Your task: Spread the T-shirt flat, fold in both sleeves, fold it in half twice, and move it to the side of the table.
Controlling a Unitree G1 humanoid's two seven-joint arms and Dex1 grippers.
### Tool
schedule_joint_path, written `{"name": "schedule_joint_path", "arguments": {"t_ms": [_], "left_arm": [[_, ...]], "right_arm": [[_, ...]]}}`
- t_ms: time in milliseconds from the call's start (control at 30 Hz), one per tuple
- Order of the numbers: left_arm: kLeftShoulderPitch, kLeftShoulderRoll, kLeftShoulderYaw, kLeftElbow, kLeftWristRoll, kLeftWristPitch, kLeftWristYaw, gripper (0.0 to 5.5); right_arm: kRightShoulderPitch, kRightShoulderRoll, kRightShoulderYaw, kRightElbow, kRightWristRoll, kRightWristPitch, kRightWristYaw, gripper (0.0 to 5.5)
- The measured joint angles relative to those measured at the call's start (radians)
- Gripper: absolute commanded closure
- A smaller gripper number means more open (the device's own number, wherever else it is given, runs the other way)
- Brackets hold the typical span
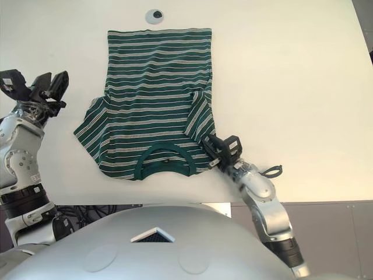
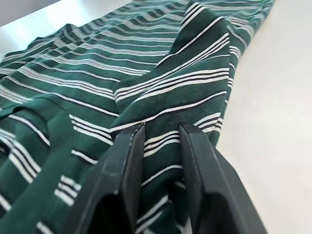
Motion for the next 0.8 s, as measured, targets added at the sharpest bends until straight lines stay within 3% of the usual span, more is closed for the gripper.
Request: {"name": "schedule_joint_path", "arguments": {"t_ms": [133,300,467,733,800], "left_arm": [[0.005,0.034,-0.011,0.007,-0.008,0.039,-0.034,3.00],[0.146,0.059,0.059,-0.022,-0.096,0.084,-0.121,3.00],[0.301,0.050,0.154,-0.020,-0.175,0.093,-0.187,3.00],[0.379,0.067,0.042,-0.021,-0.084,0.012,-0.233,3.00],[0.388,0.068,0.032,-0.018,-0.073,-0.009,-0.239,3.36]], "right_arm": [[0.043,0.069,-0.060,-0.043,0.074,0.004,-0.051,4.28],[0.080,0.069,-0.207,-0.331,0.482,0.032,-0.003,4.28],[0.090,0.064,-0.252,-0.346,0.526,0.074,-0.012,4.28],[0.028,0.065,-0.324,-0.338,0.525,0.110,-0.059,4.28],[0.014,0.065,-0.327,-0.337,0.524,0.121,-0.060,4.25]]}}
